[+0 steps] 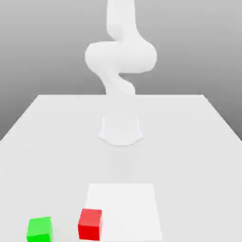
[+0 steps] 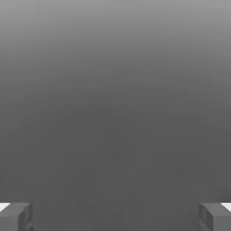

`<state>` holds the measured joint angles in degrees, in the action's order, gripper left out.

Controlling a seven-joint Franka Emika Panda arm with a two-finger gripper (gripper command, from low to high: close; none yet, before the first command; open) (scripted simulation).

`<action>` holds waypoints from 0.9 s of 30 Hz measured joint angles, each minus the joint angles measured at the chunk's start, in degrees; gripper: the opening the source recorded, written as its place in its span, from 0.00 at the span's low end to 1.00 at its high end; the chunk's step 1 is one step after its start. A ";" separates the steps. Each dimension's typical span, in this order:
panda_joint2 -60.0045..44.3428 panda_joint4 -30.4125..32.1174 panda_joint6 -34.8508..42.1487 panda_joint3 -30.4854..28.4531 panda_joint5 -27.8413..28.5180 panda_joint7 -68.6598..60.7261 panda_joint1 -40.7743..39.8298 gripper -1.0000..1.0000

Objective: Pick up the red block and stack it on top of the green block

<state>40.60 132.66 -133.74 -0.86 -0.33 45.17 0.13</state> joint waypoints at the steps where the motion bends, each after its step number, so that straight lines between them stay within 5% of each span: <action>1: -2.26 0.38 -0.85 -0.37 -0.15 -0.29 0.06 0.50; 27: -56.35 8.22 -23.02 -4.77 -3.54 -6.81 -2.69 0.50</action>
<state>-15.75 140.87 -156.76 -5.63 -3.86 38.36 -2.56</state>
